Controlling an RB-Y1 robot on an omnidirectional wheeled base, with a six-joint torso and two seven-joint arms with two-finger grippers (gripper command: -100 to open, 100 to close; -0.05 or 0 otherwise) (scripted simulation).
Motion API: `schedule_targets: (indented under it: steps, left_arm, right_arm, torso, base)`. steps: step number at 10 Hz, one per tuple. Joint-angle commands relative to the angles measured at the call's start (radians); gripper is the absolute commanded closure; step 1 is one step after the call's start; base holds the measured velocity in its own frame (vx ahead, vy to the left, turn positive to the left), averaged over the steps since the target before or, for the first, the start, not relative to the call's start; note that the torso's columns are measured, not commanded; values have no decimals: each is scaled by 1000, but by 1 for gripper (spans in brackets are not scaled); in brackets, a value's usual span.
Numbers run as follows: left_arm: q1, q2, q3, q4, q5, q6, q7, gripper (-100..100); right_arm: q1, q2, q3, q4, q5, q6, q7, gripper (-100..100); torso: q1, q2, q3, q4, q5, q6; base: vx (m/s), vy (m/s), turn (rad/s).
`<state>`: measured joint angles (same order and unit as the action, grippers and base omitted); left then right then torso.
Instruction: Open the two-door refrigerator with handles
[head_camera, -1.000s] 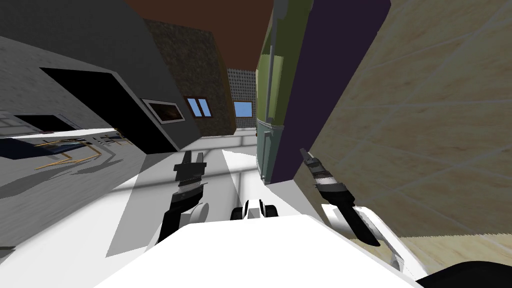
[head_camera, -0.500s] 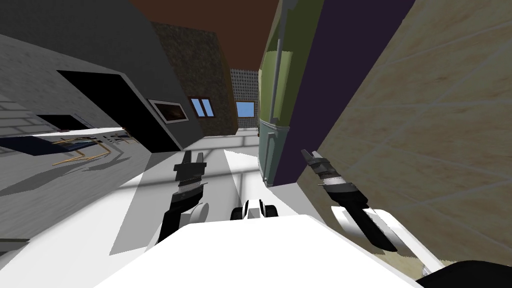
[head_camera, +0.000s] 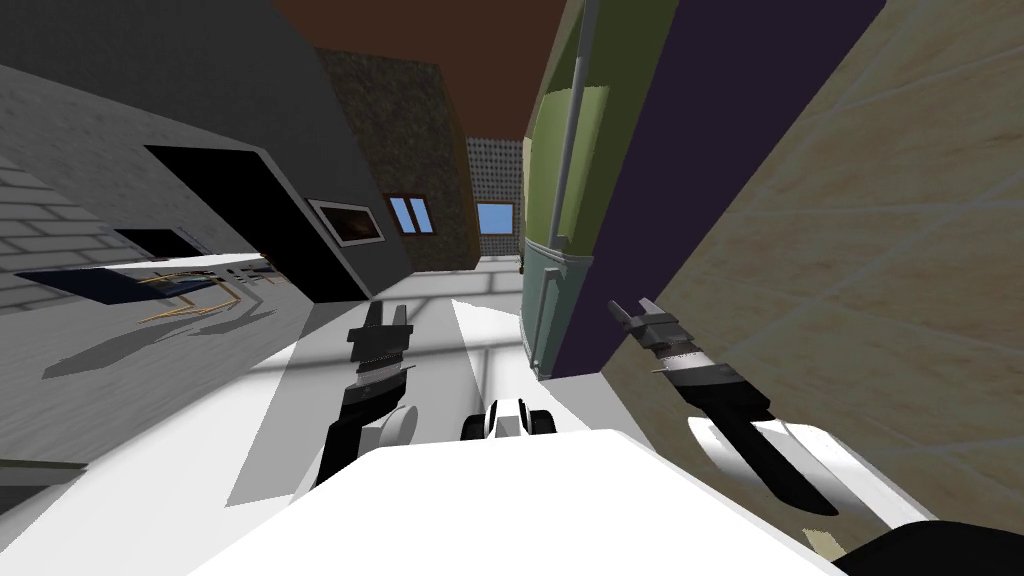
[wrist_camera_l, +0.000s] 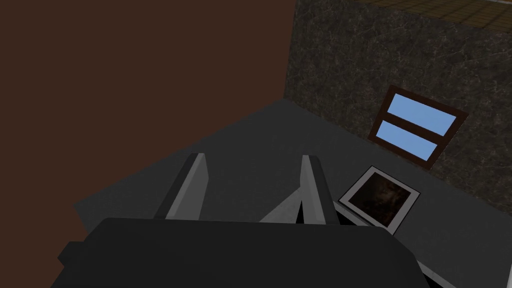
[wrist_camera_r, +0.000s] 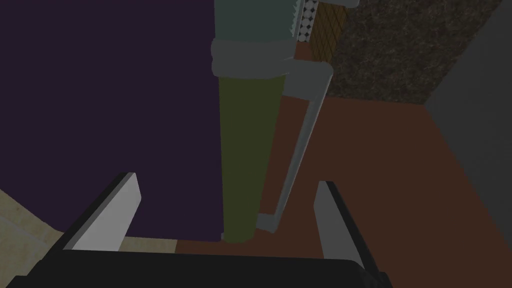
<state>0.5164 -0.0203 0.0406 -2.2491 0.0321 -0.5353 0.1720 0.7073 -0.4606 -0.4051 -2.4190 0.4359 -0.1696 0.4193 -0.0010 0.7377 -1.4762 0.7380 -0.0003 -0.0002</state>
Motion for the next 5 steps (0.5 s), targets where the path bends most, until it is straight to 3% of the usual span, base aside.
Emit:
schedule_targets:
  steps: [1, 2, 3, 5]
  left_arm:
    - [0, 0, 0, 0, 0, 0, 0, 0]
    - [0, 0, 0, 0, 0, 0, 0, 0]
    - [0, 0, 0, 0, 0, 0, 0, 0]
    - [0, 0, 0, 0, 0, 0, 0, 0]
  right_arm:
    - [24, -39, -41, -6, 35, 24, 69, -100]
    - [38, -67, -66, -9, 57, 41, 96, -100]
    - [38, -67, -66, -9, 57, 41, 105, -100]
    - [66, -123, -117, -11, 100, 73, 169, -100]
  torso:
    - [1, 1, 1, 0, 0, 0]
    - [2, 1, 1, 0, 1, 0]
    - [2, -1, -1, 0, 1, 0]
    - [0, 1, 0, 0, 0, 0]
  base:
    - [64, 33, 49]
    - [98, 41, 97]
    - [84, 22, 33]
    - [86, 21, 73]
